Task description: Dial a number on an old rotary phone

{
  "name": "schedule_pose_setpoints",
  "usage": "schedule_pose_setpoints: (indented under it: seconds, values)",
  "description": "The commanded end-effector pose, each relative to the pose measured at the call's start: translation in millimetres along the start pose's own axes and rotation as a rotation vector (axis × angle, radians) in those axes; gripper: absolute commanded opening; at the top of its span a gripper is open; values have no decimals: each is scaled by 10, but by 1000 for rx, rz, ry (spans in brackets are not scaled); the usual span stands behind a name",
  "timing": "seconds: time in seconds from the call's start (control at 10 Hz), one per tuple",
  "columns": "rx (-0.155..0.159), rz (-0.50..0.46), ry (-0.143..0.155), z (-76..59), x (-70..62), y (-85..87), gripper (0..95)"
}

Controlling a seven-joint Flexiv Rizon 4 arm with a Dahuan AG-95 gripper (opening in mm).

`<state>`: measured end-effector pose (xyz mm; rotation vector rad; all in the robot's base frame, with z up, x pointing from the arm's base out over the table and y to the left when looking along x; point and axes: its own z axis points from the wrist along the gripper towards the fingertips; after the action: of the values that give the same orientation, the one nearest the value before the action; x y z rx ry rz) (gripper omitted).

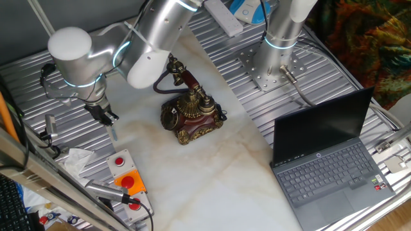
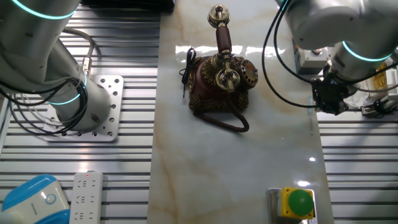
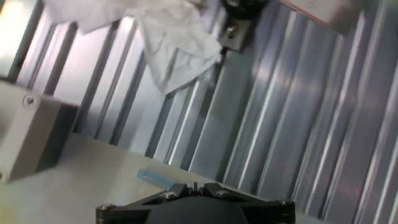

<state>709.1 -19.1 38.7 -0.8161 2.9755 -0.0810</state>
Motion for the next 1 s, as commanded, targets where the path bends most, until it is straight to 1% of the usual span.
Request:
schedule_pose_setpoints:
  seconds: [0.1,0.2,0.3,0.7,0.9,1.0]
  values:
    - [-3,-263,-3,73,-4,15,0]
    - [-2,-321,-3,74,-5,18,0]
    - [4,-347,-3,76,-7,24,0]
    - [42,-489,16,88,-10,33,0]
    - [50,-520,25,91,-13,41,0]
    - [48,-517,23,91,-13,42,0]
